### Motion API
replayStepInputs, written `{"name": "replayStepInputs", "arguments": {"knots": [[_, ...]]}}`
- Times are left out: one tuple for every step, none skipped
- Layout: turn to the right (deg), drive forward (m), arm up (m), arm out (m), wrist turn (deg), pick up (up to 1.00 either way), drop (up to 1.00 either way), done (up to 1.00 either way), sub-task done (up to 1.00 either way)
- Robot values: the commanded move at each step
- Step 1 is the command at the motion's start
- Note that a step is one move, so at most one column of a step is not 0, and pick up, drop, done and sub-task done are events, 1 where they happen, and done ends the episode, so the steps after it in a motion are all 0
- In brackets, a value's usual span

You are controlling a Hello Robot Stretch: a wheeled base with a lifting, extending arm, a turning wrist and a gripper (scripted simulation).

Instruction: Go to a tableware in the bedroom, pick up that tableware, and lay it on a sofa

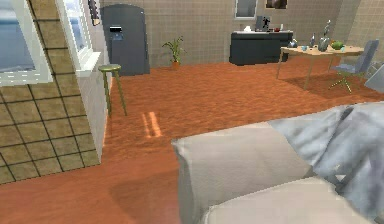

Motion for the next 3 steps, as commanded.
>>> {"name": "replayStepInputs", "arguments": {"knots": [[0.0,0.0,-0.34,0.0,0.0,0.0,0.0,0.0,0.0],[0.0,0.0,-0.32,0.0,0.0,0.0,0.0,0.0,0.0],[0.0,0.0,0.0,0.0,0.0,0.0,1.0,0.0,0.0]]}}
